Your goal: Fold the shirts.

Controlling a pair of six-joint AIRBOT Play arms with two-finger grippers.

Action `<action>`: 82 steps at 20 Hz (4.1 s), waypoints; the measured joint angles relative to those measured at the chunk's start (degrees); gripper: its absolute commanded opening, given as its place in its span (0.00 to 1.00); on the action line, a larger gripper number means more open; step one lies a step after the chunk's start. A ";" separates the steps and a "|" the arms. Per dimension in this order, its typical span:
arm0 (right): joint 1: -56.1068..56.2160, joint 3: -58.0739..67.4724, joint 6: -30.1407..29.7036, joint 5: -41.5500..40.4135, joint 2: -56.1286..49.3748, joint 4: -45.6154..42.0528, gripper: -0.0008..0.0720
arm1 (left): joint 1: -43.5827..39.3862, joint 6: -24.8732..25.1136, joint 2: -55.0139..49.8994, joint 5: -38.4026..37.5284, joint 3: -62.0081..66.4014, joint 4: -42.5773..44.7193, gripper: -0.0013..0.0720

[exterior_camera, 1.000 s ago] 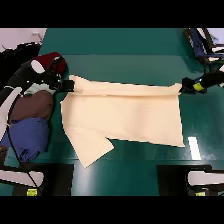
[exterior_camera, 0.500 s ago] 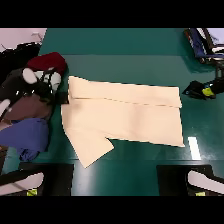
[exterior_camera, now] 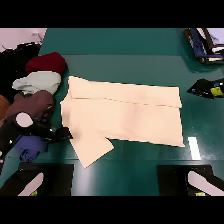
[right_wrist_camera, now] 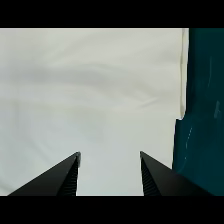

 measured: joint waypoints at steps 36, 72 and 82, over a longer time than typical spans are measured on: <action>-10.88 -40.24 0.61 3.89 13.77 -0.94 0.03 | 0.02 5.53 2.62 -1.57 6.40 -4.55 0.05; -7.61 1.66 -7.17 3.02 -19.45 6.08 0.83 | 0.02 7.45 -27.06 3.96 42.66 -1.64 0.08; -10.84 -7.32 -16.68 2.82 -28.22 18.84 0.11 | -9.05 6.58 -28.50 8.70 43.39 -7.93 0.05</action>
